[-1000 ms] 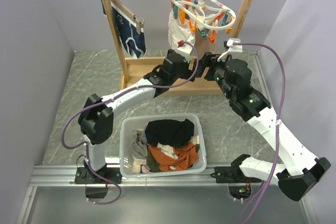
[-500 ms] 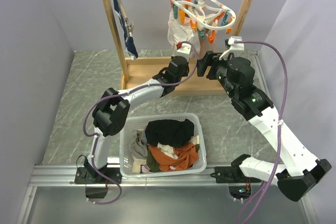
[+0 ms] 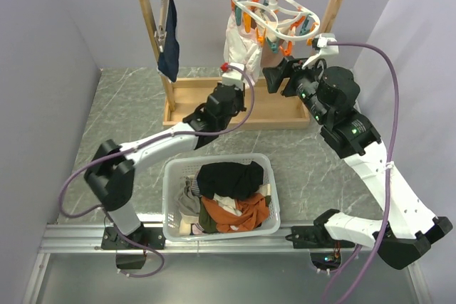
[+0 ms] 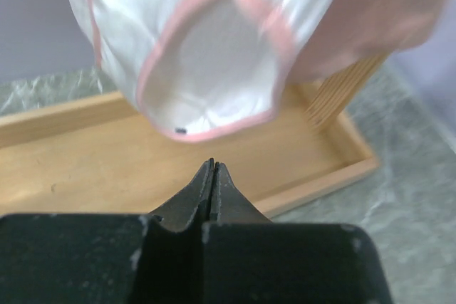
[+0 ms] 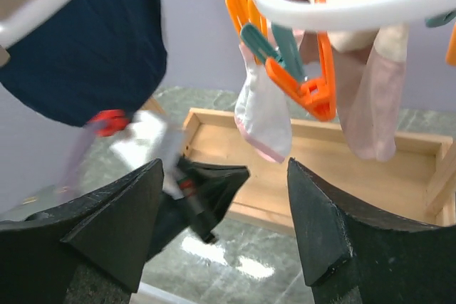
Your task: Remove the underwear clipped to the hanger
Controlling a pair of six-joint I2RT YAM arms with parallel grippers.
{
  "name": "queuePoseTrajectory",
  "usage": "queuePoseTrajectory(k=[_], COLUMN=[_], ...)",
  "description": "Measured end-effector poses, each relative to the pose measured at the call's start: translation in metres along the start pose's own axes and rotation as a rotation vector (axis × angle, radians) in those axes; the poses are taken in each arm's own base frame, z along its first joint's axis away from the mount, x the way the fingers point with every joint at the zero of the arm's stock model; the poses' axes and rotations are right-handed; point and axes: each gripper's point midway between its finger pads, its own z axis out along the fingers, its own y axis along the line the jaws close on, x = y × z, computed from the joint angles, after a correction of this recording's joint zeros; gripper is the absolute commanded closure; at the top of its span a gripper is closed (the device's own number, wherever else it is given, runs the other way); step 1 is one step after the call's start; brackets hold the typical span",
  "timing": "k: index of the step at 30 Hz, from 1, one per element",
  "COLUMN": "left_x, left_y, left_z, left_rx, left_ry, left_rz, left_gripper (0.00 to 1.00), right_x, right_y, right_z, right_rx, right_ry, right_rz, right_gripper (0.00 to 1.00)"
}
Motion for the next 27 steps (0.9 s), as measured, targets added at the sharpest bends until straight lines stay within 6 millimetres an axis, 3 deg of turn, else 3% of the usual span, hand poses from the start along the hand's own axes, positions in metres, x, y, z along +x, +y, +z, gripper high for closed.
queuePoseTrajectory(k=[1, 3, 4, 7, 11, 15, 22, 27], left_x=[-0.010, -0.029, -0.037, -0.042, -0.029, -0.008, 0.041, 0.052], left_y=[-0.002, -0.003, -0.003, -0.002, -0.005, -0.021, -0.035, -0.031], left_z=[-0.006, -0.016, -0.018, -0.019, -0.016, -0.009, 0.021, 0.040], left_rx=[0.009, 0.021, 0.025, 0.021, -0.007, -0.023, -0.093, -0.194], left_ry=[-0.020, -0.060, -0.077, -0.090, -0.076, -0.067, -0.065, -0.132], left_rz=[-0.012, -0.033, -0.041, -0.059, -0.053, -0.037, 0.026, 0.085], left_gripper=[0.93, 0.67, 0.36, 0.17, 0.12, 0.11, 0.10, 0.09], right_x=[-0.004, -0.005, -0.004, -0.002, 0.003, 0.010, 0.015, 0.023], right_y=[0.001, 0.002, 0.002, 0.001, -0.001, -0.004, -0.009, -0.010], right_z=[0.000, -0.001, -0.001, 0.000, 0.000, 0.001, 0.002, 0.009], right_rx=[-0.004, -0.005, -0.005, -0.004, 0.002, 0.017, 0.041, 0.044], right_ry=[-0.008, -0.009, -0.008, 0.000, 0.011, 0.024, 0.032, 0.058], right_rz=[0.001, 0.002, 0.002, 0.002, 0.004, 0.000, -0.003, -0.012], right_gripper=[0.23, 0.23, 0.23, 0.23, 0.23, 0.23, 0.23, 0.23])
